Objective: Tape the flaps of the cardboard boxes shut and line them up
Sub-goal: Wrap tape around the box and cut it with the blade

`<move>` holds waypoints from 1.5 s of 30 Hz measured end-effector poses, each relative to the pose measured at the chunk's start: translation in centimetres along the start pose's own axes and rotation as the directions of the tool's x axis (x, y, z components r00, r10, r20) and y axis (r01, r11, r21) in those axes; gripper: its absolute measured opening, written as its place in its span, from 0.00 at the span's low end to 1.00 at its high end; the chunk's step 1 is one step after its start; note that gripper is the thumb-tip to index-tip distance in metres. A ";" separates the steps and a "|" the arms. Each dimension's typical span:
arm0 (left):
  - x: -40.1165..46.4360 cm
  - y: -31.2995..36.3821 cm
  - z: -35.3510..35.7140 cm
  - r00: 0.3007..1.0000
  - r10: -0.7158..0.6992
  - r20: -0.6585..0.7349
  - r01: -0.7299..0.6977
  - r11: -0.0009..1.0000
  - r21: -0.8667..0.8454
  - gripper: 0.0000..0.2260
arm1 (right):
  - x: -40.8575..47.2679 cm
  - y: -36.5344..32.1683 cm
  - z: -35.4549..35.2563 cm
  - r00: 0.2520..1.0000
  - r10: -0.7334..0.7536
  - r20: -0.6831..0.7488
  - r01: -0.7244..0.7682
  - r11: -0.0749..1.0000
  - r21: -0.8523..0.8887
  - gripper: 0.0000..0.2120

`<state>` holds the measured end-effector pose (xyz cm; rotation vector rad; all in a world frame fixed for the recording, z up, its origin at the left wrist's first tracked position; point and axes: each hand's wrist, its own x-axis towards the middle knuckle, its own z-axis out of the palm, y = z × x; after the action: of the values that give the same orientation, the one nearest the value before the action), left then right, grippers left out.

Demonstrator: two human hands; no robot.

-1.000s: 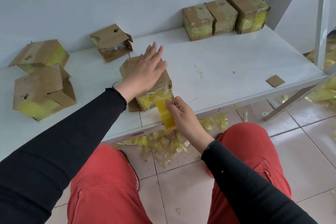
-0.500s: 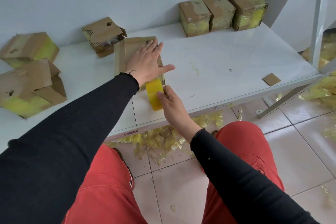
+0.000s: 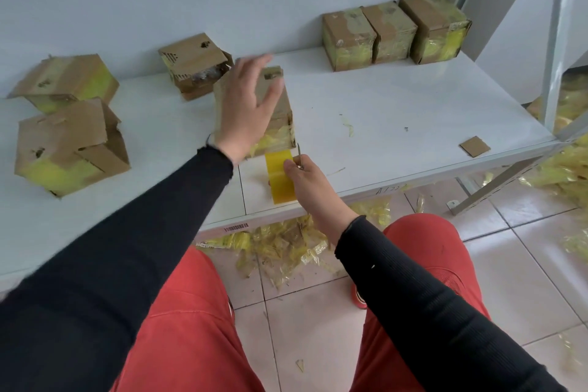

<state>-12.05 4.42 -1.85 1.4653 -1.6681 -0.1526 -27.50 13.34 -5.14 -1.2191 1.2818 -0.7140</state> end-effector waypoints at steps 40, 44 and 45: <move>-9.9 0.6 2.2 0.654 -0.656 0.378 0.711 0.360 -0.605 0.08 | 9.9 -2.5 -4.6 0.756 -0.652 0.060 0.493 0.507 -0.707 0.17; -9.8 0.8 1.7 0.653 -0.654 0.381 0.719 0.379 -0.582 0.11 | 11.7 -3.4 -3.7 0.786 -0.598 0.158 0.461 0.395 -0.794 0.12; -9.9 1.0 1.6 0.659 -0.640 0.395 0.726 0.404 -0.557 0.13 | 11.9 -3.3 -3.7 0.778 -0.604 0.174 0.461 0.361 -0.811 0.13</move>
<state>-14.69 12.42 -7.40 1.4506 -0.7783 -1.2246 -27.76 0.48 -5.28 -2.5244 1.3869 -0.6674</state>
